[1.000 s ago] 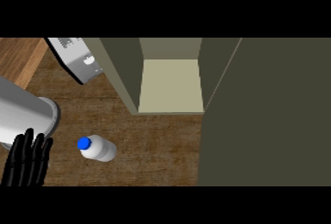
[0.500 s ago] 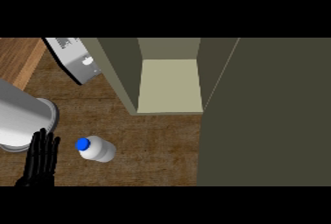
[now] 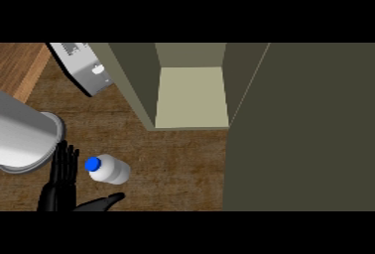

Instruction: Pick up the bottled water, place it into the cabinet and close the cabinet

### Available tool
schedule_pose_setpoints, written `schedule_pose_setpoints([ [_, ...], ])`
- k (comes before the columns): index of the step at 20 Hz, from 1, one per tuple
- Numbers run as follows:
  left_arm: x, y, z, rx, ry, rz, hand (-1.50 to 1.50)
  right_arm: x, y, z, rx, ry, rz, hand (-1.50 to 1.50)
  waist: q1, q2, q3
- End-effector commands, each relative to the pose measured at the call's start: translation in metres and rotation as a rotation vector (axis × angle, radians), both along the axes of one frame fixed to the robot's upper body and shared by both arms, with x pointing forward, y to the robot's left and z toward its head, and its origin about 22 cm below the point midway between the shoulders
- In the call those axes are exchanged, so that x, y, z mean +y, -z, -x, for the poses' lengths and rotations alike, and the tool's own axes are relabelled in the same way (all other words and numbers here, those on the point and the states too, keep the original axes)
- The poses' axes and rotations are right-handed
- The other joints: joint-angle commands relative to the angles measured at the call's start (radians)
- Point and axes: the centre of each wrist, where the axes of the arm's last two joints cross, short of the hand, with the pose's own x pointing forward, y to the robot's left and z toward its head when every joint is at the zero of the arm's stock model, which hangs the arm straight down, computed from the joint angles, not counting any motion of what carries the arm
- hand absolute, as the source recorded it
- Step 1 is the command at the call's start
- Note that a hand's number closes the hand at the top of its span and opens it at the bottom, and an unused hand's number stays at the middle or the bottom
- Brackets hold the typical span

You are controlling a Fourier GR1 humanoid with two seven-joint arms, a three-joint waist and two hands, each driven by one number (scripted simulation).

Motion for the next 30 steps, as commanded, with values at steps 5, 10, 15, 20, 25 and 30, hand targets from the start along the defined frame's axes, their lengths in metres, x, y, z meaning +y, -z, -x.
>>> schedule_pose_setpoints([
  [5, 0.008, 0.055, -0.018, -0.008, -0.059, -0.002, -1.50, 0.008, -0.027, 0.008, -0.056, 0.003, -0.030, -1.50, 0.006, 0.003, -0.001],
  [10, 0.005, 0.093, -0.002, 0.013, -0.001, 0.076, -1.50, 0.003, -0.029, 0.018, -0.036, -0.026, -0.013, -1.50, 0.001, 0.002, -0.001],
  [15, -0.002, 0.107, -0.004, 0.016, 0.118, 0.152, -1.50, 0.004, -0.025, 0.018, -0.033, -0.002, -0.008, -1.50, 0.004, 0.003, -0.001],
  [20, 0.004, 0.126, -0.014, -0.019, 0.080, 0.200, -1.50, -0.001, -0.027, 0.023, -0.040, -0.016, -0.011, -1.50, -0.004, 0.003, -0.001],
  [25, -0.014, 0.126, -0.033, -0.052, 0.036, 0.260, 1.50, -0.008, -0.031, 0.022, -0.047, -0.023, 0.013, -1.50, 0.000, 0.004, -0.001],
  [30, -0.010, 0.137, -0.024, -0.076, 0.030, 0.319, 1.50, -0.001, -0.016, 0.017, -0.027, -0.011, 0.010, -1.50, 0.003, 0.008, -0.002],
])
